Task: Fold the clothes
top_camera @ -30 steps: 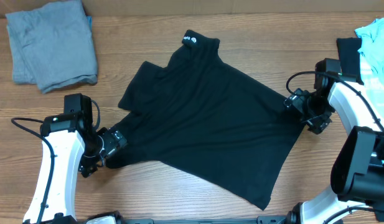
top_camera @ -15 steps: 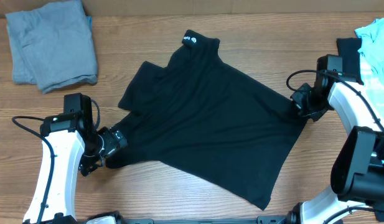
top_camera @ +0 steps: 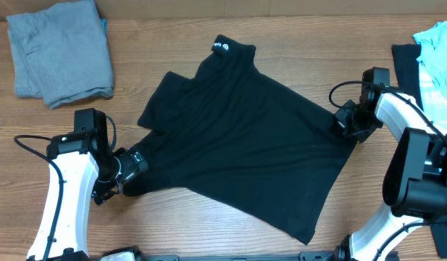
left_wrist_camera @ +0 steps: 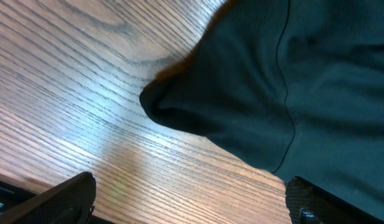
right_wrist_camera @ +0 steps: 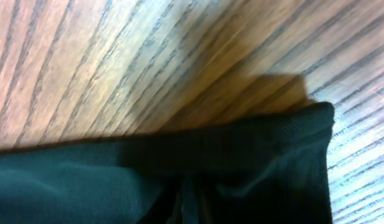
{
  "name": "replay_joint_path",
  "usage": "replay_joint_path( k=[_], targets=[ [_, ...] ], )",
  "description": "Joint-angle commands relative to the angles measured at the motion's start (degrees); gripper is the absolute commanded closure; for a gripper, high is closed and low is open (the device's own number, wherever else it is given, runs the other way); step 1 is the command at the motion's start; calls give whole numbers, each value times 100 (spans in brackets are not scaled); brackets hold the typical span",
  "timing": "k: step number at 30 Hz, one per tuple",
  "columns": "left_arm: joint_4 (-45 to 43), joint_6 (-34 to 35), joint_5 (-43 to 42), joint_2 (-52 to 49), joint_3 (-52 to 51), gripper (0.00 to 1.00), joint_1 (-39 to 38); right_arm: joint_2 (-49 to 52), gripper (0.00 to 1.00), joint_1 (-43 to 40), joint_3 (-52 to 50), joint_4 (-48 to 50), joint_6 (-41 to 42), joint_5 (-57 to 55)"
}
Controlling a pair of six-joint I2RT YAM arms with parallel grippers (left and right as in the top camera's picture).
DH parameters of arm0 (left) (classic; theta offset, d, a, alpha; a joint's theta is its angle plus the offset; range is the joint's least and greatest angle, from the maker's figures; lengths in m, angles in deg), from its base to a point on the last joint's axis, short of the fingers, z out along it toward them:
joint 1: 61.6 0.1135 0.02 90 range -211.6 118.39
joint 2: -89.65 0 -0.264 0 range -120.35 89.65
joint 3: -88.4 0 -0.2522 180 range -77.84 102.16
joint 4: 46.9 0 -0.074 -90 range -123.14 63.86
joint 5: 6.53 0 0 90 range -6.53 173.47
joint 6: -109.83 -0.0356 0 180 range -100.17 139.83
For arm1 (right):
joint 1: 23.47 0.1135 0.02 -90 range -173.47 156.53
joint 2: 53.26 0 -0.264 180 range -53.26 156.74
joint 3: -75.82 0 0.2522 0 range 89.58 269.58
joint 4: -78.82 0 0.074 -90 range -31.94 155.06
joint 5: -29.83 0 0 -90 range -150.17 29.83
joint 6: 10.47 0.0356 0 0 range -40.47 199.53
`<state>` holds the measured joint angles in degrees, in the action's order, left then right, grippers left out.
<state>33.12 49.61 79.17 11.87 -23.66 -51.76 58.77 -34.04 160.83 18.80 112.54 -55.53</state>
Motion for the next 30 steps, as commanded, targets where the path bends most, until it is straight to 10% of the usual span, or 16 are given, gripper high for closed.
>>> replay_joint_path(
  k=[1, 27, 30],
  targets=[
    [-9, -109, -96, 55, 111, 0, -24, 369, 92, -4, -42, 138, 212, -59],
    [-494, -612, -835, 55, 111, 0, -63, 730, 96, -1143, 1488, 1132, -63, -732],
    [-866, -968, -1193, 55, 111, 0, -267, 730, 76, -1163, 2411, 354, -415, -734]
  ],
)
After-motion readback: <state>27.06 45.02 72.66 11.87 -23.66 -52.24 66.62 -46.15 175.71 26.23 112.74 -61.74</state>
